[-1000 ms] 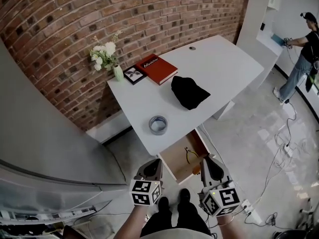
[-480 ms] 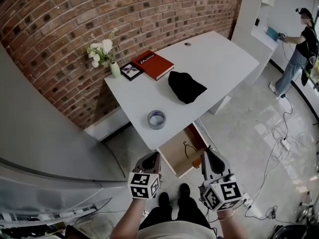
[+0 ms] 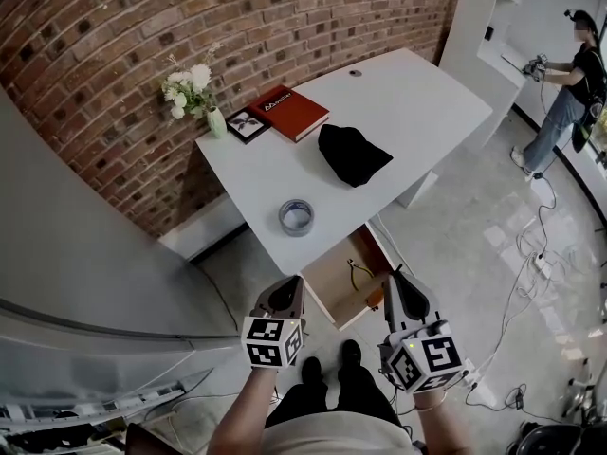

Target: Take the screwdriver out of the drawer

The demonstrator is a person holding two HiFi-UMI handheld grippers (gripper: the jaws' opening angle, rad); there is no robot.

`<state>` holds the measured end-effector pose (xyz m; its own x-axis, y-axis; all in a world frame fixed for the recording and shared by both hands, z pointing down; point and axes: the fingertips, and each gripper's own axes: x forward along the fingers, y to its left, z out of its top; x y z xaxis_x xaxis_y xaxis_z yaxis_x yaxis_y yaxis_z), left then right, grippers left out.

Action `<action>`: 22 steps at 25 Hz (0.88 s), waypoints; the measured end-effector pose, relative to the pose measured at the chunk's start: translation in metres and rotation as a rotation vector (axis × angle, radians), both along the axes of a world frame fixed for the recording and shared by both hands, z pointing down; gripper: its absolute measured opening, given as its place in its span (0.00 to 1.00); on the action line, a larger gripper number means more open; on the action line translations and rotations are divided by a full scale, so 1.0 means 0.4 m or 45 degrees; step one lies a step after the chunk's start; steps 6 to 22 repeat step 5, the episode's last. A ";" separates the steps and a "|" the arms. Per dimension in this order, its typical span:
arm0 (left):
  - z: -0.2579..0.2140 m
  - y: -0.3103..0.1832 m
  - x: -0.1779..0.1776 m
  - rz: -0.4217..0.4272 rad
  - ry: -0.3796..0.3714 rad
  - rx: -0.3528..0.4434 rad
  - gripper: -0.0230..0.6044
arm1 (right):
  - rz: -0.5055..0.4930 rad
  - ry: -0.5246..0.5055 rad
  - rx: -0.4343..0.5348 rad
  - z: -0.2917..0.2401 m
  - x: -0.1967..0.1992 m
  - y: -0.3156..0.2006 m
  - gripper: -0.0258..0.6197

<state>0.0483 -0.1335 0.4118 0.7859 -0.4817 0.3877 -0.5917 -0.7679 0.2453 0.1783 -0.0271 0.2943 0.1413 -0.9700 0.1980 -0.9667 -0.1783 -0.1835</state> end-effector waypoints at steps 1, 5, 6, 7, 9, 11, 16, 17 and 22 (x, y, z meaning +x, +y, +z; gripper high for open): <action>0.000 0.000 0.001 -0.001 0.000 0.000 0.02 | 0.001 -0.001 0.001 0.001 0.002 0.000 0.07; -0.001 0.002 0.007 0.000 -0.001 0.003 0.02 | 0.004 -0.005 0.001 0.006 0.010 0.000 0.07; -0.001 0.002 0.007 0.000 -0.001 0.003 0.02 | 0.004 -0.005 0.001 0.006 0.010 0.000 0.07; -0.001 0.002 0.007 0.000 -0.001 0.003 0.02 | 0.004 -0.005 0.001 0.006 0.010 0.000 0.07; -0.001 0.002 0.007 0.000 -0.001 0.003 0.02 | 0.004 -0.005 0.001 0.006 0.010 0.000 0.07; -0.001 0.002 0.007 0.000 -0.001 0.003 0.02 | 0.004 -0.005 0.001 0.006 0.010 0.000 0.07; -0.001 0.002 0.007 0.000 -0.001 0.003 0.02 | 0.004 -0.005 0.001 0.006 0.010 0.000 0.07; -0.001 0.002 0.007 0.000 -0.001 0.003 0.02 | 0.004 -0.005 0.001 0.006 0.010 0.000 0.07; -0.001 0.002 0.007 0.000 -0.001 0.003 0.02 | 0.004 -0.005 0.001 0.006 0.010 0.000 0.07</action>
